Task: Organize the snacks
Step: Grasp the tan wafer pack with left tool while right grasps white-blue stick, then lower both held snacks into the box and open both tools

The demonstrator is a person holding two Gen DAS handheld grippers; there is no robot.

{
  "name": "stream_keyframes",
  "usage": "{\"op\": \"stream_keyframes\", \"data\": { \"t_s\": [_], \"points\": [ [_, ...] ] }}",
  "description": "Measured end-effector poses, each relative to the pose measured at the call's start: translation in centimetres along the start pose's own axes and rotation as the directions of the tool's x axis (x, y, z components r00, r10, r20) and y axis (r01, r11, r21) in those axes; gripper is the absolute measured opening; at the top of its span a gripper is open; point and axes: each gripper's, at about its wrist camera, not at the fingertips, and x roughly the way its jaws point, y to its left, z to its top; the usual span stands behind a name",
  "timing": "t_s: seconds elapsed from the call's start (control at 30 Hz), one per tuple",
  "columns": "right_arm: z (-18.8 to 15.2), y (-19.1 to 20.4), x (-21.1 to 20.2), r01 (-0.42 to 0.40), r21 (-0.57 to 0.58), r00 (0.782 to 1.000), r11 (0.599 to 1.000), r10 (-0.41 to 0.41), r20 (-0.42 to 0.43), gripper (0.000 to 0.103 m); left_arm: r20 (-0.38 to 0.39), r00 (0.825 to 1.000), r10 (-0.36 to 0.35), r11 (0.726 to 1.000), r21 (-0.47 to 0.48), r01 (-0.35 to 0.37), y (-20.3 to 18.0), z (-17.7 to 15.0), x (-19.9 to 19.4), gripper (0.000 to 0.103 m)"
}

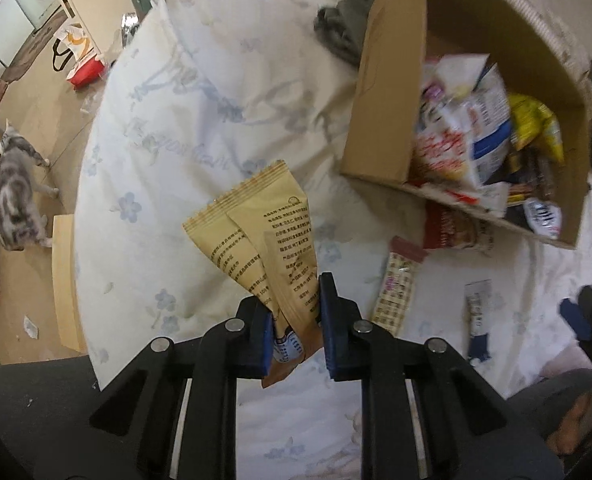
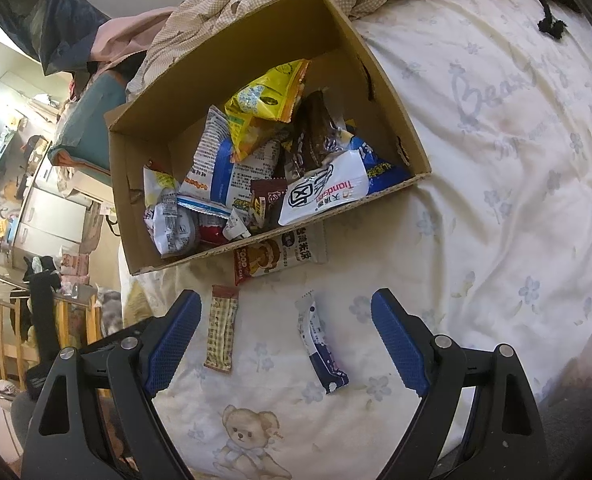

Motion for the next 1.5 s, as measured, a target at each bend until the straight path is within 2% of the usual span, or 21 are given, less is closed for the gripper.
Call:
{"op": "stream_keyframes", "data": {
  "t_s": [0.07, 0.17, 0.27, 0.33, 0.5, 0.53, 0.57, 0.73, 0.93, 1.07, 1.13, 1.23, 1.37, 1.5],
  "points": [
    [0.0, -0.2, 0.7, 0.009, 0.007, 1.000, 1.000, -0.009, -0.029, 0.089, 0.043, 0.999, -0.021, 1.000, 0.002, 0.021, 0.1, -0.3, -1.8, 0.016],
    [0.0, -0.4, 2.9, 0.017, 0.007, 0.991, 1.000, -0.016, -0.131, 0.087, 0.082, 0.996, -0.042, 0.999, 0.011, 0.041, 0.3, -0.7, -3.4, 0.016],
    [-0.7, 0.1, 5.7, 0.075, -0.044, 0.966, 0.996, -0.083, -0.243, 0.072, 0.104, 0.994, -0.033, 0.999, 0.029, 0.030, 0.7, -0.8, -3.7, 0.016],
    [-1.4, 0.9, 7.4, 0.114, -0.116, 0.945, 0.987, -0.143, -0.293, 0.071, 0.113, 0.993, -0.025, 0.999, 0.041, 0.020, 0.6, -1.0, -3.7, 0.016],
    [-3.1, 2.1, 10.0, 0.168, -0.226, 0.914, 0.960, -0.237, -0.328, 0.065, 0.161, 0.987, -0.004, 0.995, 0.104, -0.013, 0.5, -1.2, -3.9, 0.016],
    [-3.1, 2.4, 10.0, 0.191, -0.260, 0.913, 0.947, -0.269, -0.307, 0.056, 0.172, 0.985, 0.001, 0.993, 0.115, -0.021, 0.4, -1.5, -4.0, 0.016],
    [-3.2, 2.7, 9.8, 0.201, -0.284, 0.912, 0.937, -0.285, -0.295, 0.014, 0.175, 0.985, -0.002, 0.992, 0.123, -0.020, 0.3, -1.8, -4.1, 0.016],
    [-3.0, 4.2, 5.7, 0.087, -0.285, 0.972, 0.955, -0.143, -0.185, 0.016, 0.208, 0.978, -0.011, 0.991, 0.131, -0.017, 0.6, -3.2, -5.9, 0.016],
    [-3.0, 4.3, 0.8, -0.051, -0.244, 0.995, 0.968, 0.027, -0.100, 0.016, 0.249, 0.968, -0.002, 0.993, 0.112, -0.027, 0.9, -4.2, -9.4, 0.016],
    [-2.9, 3.6, -2.3, -0.144, -0.219, 0.989, 0.965, 0.147, -0.005, 0.016, 0.277, 0.961, -0.024, 0.995, 0.097, -0.002, 0.3, -3.1, -11.5, 0.016],
    [-2.7, 3.1, -4.3, -0.223, -0.208, 0.968, 0.952, 0.242, 0.071, 0.016, 0.313, 0.949, -0.041, 0.994, 0.108, 0.007, -0.4, -2.2, -12.6, 0.016],
    [-2.3, 3.5, -7.3, -0.271, -0.213, 0.932, 0.939, 0.312, 0.187, 0.016, 0.365, 0.929, -0.054, 0.989, 0.145, 0.000, -1.6, -1.4, -13.7, 0.016],
    [-1.1, 2.7, -8.3, -0.261, -0.165, 0.915, 0.951, 0.299, 0.273, 0.016, 0.386, 0.917, -0.102, 0.981, 0.194, 0.027, -3.2, 0.4, -14.3, 0.016],
    [1.6, 2.4, -8.0, -0.164, -0.148, 0.934, 0.975, 0.201, 0.295, 0.016, 0.382, 0.914, -0.134, 0.973, 0.228, 0.047, -4.9, 2.5, -13.9, 0.016]
  ]
}}
